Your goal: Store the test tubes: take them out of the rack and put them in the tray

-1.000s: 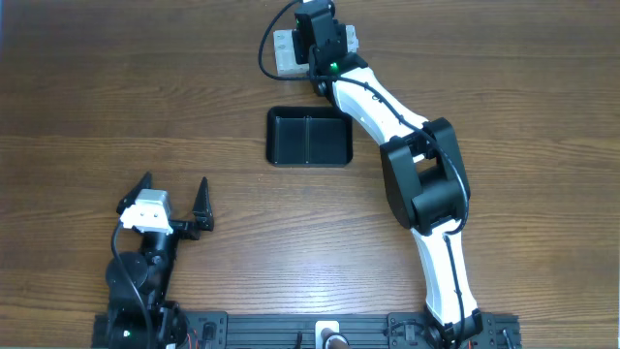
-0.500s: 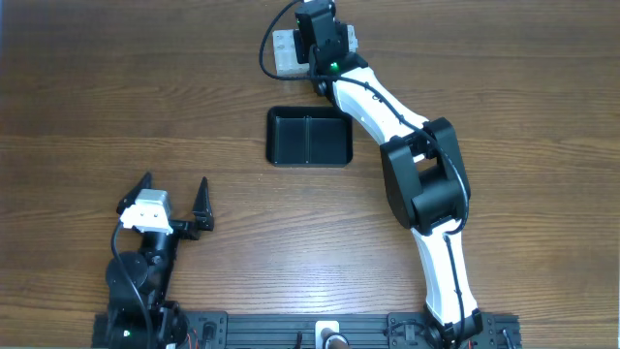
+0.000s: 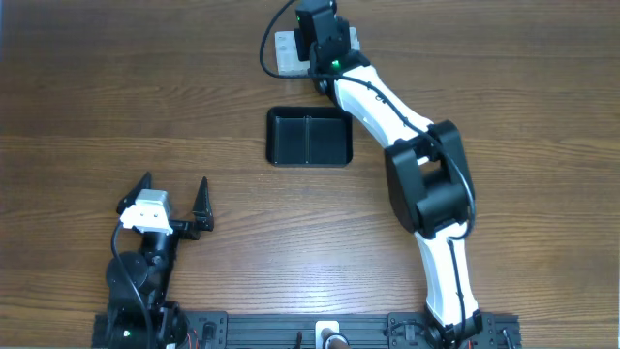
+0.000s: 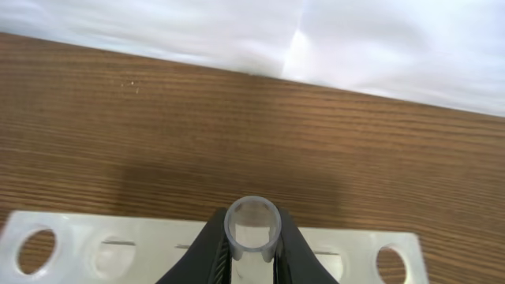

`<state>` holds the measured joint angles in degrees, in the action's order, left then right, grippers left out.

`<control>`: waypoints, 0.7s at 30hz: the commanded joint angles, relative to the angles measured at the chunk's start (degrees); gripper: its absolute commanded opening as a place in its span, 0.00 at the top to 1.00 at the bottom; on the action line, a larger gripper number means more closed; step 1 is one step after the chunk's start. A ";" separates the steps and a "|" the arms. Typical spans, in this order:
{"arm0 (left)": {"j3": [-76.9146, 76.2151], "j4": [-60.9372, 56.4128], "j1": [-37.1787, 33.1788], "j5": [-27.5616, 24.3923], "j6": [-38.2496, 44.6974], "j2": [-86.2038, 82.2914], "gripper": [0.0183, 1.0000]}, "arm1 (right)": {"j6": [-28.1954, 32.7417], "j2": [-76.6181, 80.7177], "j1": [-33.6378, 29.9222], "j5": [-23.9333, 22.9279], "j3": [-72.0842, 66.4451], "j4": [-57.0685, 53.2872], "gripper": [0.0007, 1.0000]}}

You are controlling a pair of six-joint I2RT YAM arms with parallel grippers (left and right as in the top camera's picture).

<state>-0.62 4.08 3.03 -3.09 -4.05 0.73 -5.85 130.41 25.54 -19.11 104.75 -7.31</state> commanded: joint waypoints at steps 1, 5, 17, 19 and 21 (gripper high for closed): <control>0.28 0.09 -0.37 -0.72 0.63 -0.35 0.00 | 0.39 -11.89 -0.24 -1.57 1.38 -0.22 0.88; 0.28 0.09 -0.37 -0.72 0.63 -0.35 0.00 | 0.35 -18.47 0.04 -1.55 1.38 -1.38 0.88; 0.28 0.09 -0.37 -0.72 0.63 -0.35 0.00 | -17.11 -23.08 4.76 10.34 0.44 -33.73 0.89; 0.28 0.09 -0.37 -0.72 0.63 -0.35 0.00 | -18.12 -20.85 5.11 14.32 -0.04 -35.91 0.88; 0.28 0.09 -0.37 -0.72 0.63 -0.35 0.00 | -18.43 -17.88 5.27 17.97 -0.52 -36.52 0.88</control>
<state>-0.62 4.08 3.03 -3.09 -4.05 0.73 -20.64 108.14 30.37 -9.50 105.60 -43.24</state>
